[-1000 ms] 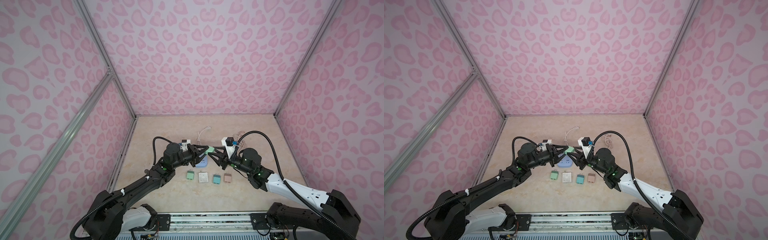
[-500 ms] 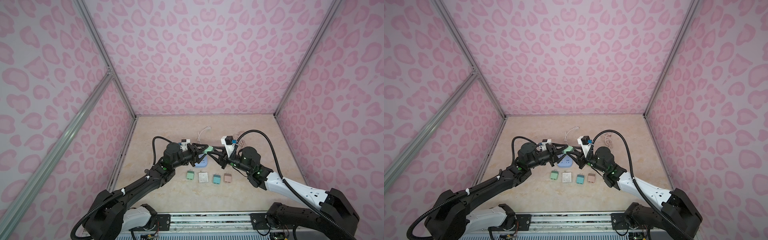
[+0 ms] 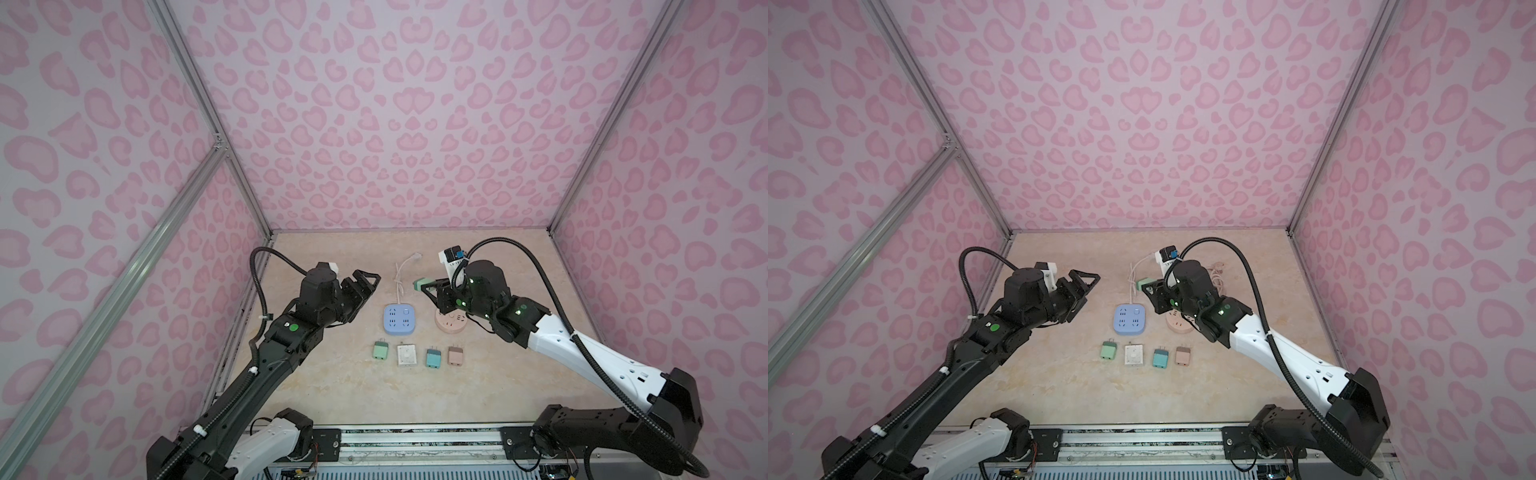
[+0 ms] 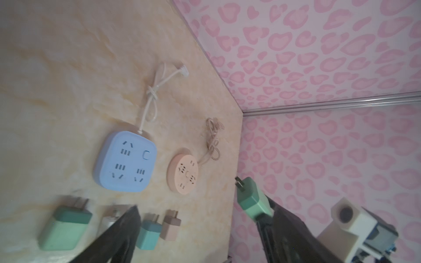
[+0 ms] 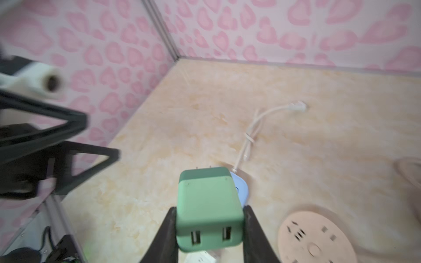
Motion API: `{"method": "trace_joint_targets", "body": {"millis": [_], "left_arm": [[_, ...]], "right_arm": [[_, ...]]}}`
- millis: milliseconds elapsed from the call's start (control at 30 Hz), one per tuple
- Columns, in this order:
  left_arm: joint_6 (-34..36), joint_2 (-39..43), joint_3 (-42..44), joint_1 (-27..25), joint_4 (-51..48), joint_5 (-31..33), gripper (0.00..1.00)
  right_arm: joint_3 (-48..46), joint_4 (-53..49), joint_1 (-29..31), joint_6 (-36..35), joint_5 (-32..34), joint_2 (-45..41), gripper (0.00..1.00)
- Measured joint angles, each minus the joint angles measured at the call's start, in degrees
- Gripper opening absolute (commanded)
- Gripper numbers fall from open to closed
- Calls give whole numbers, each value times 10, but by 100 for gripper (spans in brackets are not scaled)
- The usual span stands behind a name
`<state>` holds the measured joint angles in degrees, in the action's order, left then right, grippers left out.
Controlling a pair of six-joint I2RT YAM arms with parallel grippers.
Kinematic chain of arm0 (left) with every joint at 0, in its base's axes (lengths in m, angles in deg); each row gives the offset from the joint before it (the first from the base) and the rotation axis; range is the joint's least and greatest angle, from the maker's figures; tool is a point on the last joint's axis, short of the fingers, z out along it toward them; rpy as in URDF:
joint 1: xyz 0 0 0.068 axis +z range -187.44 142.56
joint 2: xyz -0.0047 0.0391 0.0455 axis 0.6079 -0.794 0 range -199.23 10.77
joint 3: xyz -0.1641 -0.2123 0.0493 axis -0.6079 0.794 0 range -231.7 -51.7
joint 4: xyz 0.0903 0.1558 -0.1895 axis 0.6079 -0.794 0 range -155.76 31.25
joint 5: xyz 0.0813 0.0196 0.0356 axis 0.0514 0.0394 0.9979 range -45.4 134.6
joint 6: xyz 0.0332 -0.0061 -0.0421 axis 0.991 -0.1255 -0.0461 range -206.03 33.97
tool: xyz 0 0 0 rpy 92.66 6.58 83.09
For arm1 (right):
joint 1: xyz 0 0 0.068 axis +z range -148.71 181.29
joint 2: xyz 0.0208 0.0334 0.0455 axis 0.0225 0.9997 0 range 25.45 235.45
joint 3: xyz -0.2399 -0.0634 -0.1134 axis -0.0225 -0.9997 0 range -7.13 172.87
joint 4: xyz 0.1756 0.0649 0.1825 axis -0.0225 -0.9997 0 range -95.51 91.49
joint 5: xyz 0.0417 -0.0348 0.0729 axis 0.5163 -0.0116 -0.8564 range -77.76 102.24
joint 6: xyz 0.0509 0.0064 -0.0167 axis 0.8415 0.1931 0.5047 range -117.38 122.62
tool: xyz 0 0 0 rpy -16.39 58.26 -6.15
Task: Insert the plug
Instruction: 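Carry the green plug over the pink round socket while the left arm withdraws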
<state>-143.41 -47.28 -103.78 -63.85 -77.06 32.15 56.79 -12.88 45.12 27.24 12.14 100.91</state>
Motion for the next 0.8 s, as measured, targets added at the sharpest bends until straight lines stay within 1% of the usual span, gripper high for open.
{"method": "trace_joint_targets", "body": {"millis": [67,133,233,400,567,800], "left_arm": [[53,16,-5,1,-54,61,90],[93,20,-5,3,-96,106,90],[129,19,2,2,-123,139,89],[151,6,37,2,-126,147,88],[154,-7,58,2,-118,145,87],[155,-10,60,0,-115,139,86]], "right_arm": [[63,-93,-7,5,40,37,0],[107,-166,-14,8,61,70,0],[172,-268,-43,13,71,123,0],[270,-386,-94,13,54,204,0],[315,-447,-105,15,44,252,0],[343,-492,-111,90,89,283,0]]}}
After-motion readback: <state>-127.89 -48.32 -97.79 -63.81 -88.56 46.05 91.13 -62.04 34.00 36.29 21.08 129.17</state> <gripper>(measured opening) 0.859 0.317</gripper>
